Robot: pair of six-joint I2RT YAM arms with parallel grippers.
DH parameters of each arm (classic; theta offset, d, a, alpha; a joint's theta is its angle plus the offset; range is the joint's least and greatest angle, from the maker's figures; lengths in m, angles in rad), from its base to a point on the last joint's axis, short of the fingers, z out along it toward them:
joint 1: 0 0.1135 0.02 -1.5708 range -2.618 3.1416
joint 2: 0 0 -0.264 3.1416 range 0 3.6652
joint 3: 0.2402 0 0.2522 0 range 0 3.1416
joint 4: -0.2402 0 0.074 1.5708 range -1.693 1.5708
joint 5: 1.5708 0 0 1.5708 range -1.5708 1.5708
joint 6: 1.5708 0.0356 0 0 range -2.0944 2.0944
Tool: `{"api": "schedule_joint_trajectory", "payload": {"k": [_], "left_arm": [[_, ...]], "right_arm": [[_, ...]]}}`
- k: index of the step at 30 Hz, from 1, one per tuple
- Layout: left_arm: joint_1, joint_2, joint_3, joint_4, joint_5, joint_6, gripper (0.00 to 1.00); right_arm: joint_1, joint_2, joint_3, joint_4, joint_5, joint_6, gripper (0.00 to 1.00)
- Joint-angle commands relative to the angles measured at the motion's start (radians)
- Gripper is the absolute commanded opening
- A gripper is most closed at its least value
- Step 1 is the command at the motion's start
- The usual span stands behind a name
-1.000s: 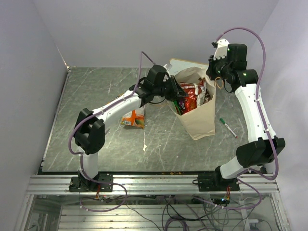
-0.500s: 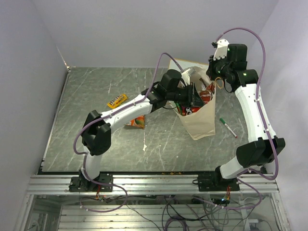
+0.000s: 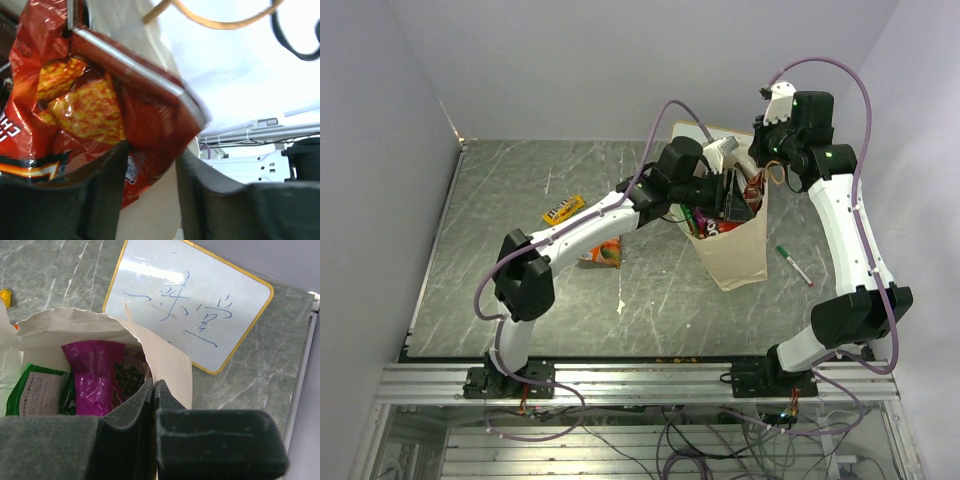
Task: Place the snacks into the paper bag
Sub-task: Place the snack in the paper bag.
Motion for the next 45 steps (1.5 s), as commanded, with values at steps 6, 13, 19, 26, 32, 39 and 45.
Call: {"api": "schedule_joint_trajectory", "payload": {"k": [6,13,19,26,32,39,45], "left_arm": [[-0.011,-0.107,0.071,-0.107,-0.018,0.24,0.69],[-0.011,-0.129,0.16,-0.172,-0.245,0.348,0.79],[-0.011,-0.038,0.268,-0.215,-0.318,0.346,0.71],[-0.015,0.015,0.284,-0.193,-0.237,0.287,0.66],[-0.016,0.042,0.228,-0.184,-0.239,0.268,0.45],[-0.016,0.035,0.131,-0.2,-0.24,0.281,0.07],[-0.017,0.031,0.014,-0.25,-0.234,0.319,0.07]], "right_arm": [[-0.004,-0.024,-0.013,-0.002,-0.013,-0.008,0.0],[-0.004,-0.04,-0.035,0.003,-0.023,-0.01,0.0],[-0.004,-0.046,-0.037,0.001,-0.038,-0.01,0.0],[-0.004,-0.05,-0.052,0.004,-0.042,-0.013,0.0],[-0.004,-0.048,-0.053,0.004,-0.048,-0.013,0.0],[-0.004,-0.037,-0.032,-0.004,-0.038,-0.017,0.0],[-0.004,-0.024,-0.001,-0.01,-0.019,-0.024,0.0]]}}
